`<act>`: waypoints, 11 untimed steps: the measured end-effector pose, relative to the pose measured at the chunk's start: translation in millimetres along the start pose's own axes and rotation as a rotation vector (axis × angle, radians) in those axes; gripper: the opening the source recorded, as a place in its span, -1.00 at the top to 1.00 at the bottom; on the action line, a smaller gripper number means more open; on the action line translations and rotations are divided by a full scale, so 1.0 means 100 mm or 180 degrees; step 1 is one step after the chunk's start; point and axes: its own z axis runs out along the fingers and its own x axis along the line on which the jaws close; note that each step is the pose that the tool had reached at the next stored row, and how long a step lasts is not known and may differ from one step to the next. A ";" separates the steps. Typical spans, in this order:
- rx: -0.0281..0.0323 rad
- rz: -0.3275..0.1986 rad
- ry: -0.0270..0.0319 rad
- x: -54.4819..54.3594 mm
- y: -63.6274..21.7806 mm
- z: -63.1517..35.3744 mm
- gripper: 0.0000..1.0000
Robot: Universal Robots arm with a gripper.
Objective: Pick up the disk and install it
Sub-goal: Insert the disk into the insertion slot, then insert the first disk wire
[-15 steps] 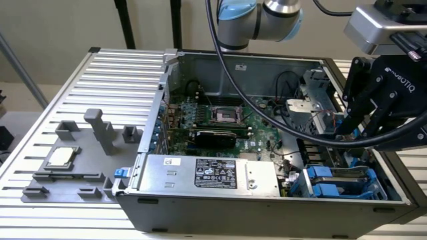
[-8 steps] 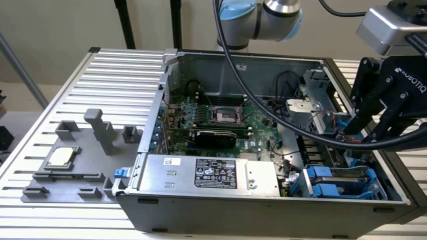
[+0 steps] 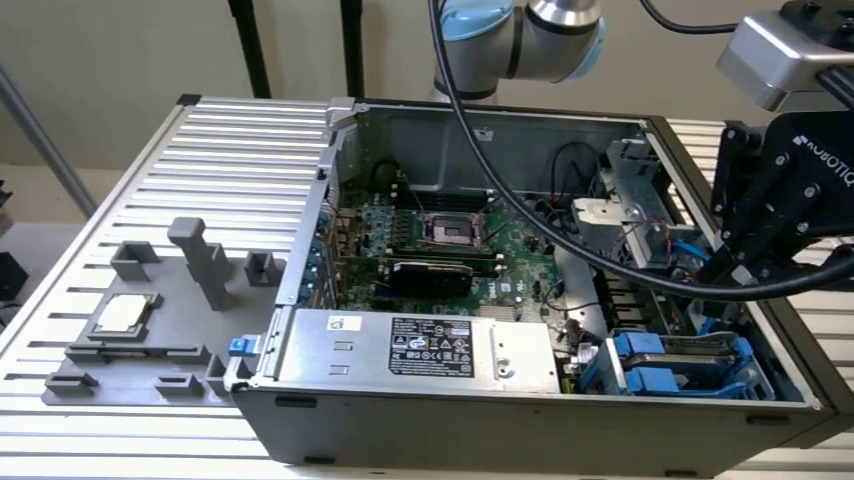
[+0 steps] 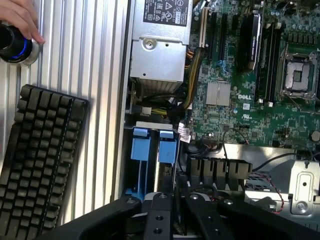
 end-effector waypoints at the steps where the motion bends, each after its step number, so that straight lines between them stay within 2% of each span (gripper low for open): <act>1: 0.0000 0.0000 0.0000 0.00 0.000 0.000 0.76; 11: 0.0000 0.0000 0.0000 0.00 0.000 0.000 0.79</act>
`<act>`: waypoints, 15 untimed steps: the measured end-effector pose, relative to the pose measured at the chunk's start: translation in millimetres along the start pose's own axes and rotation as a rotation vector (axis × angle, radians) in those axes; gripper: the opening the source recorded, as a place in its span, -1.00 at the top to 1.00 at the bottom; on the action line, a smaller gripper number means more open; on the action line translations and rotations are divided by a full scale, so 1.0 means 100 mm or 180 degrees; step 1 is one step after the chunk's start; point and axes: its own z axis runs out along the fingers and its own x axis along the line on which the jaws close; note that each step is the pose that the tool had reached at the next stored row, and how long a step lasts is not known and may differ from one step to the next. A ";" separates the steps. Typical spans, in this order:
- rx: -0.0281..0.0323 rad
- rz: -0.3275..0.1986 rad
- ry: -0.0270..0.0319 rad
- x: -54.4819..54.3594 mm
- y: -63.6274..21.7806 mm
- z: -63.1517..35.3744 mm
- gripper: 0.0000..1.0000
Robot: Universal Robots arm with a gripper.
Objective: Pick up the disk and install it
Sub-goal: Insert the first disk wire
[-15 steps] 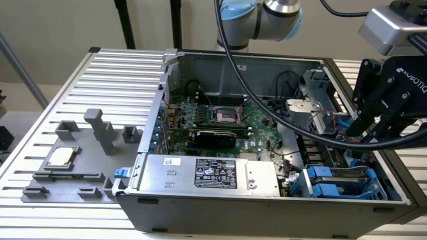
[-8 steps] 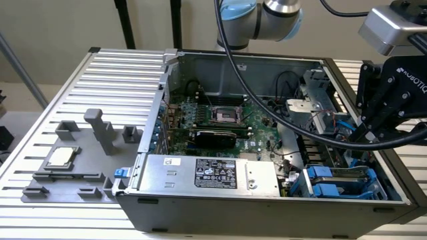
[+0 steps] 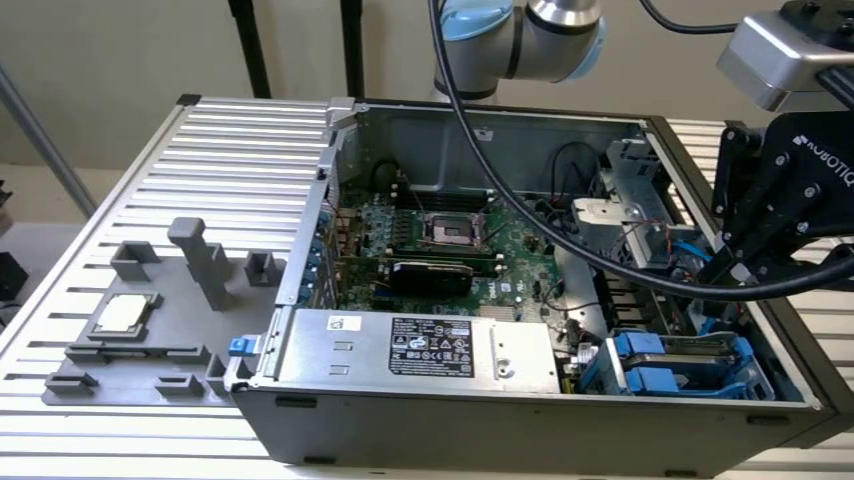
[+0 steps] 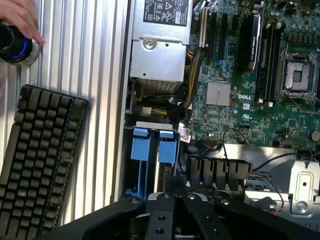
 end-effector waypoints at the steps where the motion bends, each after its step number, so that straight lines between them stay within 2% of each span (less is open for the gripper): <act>1: 0.0000 0.0000 0.0000 0.00 0.000 0.000 0.79; 6: 0.0000 -0.0001 0.0000 0.00 -0.008 0.001 0.79; 8: 0.0000 0.0000 0.0000 0.00 -0.060 0.004 0.79; 10: 0.0000 0.0000 0.0000 0.01 -0.148 0.010 0.79; 15: 0.0000 0.0000 -0.0003 0.01 -0.311 0.069 0.79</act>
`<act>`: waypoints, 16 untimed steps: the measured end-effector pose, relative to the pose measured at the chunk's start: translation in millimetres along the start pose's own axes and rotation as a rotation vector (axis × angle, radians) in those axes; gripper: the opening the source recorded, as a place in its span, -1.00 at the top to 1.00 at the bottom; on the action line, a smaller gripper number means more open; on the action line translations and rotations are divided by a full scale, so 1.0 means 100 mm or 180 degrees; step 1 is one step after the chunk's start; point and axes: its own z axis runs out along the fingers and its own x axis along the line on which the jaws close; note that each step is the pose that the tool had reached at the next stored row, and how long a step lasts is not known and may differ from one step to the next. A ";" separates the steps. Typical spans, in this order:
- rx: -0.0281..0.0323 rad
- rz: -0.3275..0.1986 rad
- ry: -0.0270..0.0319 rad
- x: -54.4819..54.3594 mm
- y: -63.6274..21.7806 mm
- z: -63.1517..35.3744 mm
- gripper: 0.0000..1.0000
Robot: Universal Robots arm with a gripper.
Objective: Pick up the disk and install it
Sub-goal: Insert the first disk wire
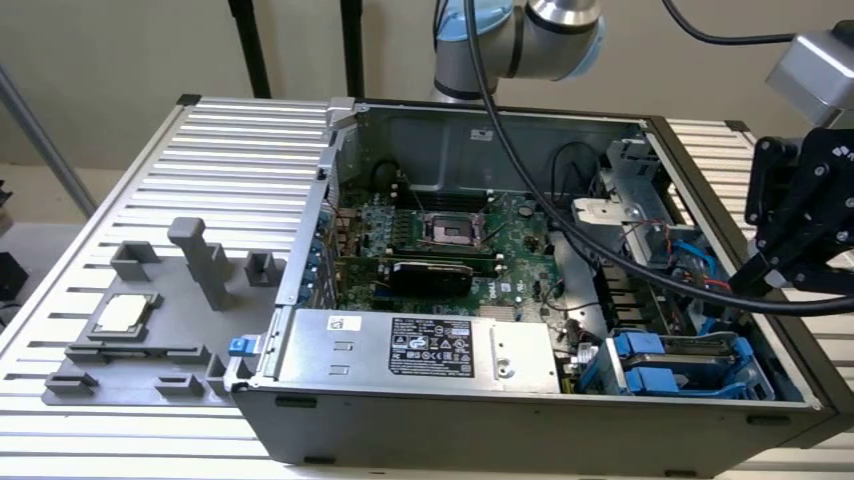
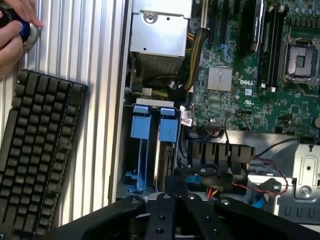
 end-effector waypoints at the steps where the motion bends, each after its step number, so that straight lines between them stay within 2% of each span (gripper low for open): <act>1: 0.0000 0.0000 0.0001 -0.01 -0.027 0.013 0.79; 6: 0.0000 -0.0007 -0.0001 -0.04 -0.116 0.103 0.79; 14: -0.0001 -0.0035 0.0001 -0.07 -0.133 0.248 0.79; 16: -0.0002 -0.0041 0.0001 -0.11 -0.139 0.287 0.79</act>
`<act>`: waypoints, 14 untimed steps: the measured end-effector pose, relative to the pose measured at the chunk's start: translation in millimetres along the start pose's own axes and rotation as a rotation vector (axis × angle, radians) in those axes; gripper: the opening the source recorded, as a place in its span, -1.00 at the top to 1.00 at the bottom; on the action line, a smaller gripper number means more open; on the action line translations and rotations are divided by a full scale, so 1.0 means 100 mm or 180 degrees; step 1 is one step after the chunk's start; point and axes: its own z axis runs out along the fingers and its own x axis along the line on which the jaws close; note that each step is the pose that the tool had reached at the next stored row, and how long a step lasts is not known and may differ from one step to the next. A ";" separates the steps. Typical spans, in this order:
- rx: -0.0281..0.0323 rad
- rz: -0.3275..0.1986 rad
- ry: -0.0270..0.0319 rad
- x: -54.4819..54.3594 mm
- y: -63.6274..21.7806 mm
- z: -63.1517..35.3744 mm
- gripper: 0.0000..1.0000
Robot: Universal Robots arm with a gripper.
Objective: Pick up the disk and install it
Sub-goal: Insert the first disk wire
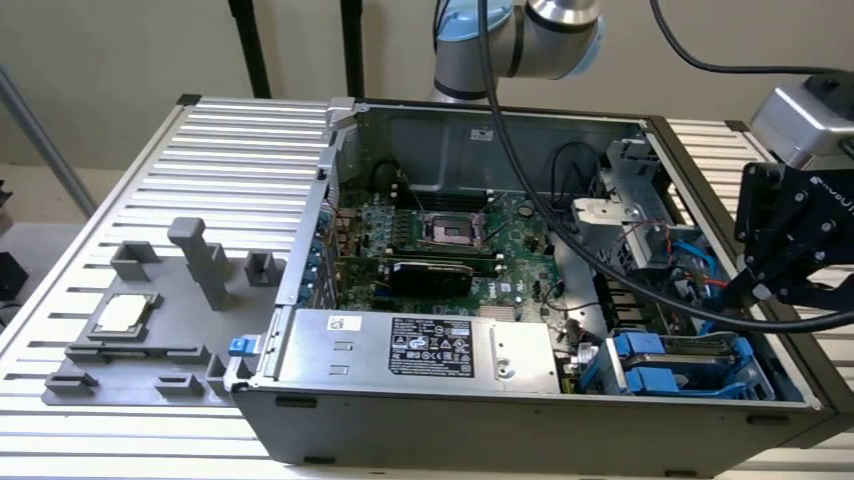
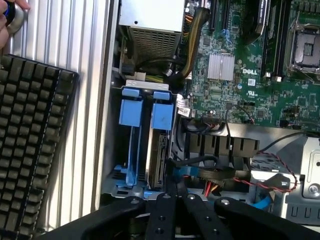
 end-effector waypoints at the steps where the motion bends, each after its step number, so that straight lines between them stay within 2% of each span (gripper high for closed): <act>1: 0.0000 -0.0002 0.0000 -0.03 -0.005 0.018 0.79; 5: 0.0000 -0.0004 0.0000 -0.11 -0.023 0.094 0.79; 12: -0.0001 -0.0014 0.0001 -0.12 -0.028 0.221 0.79; 13: -0.0001 -0.0016 0.0001 -0.12 -0.024 0.234 0.76; 14: -0.0001 -0.0019 0.0001 -0.12 -0.014 0.238 0.65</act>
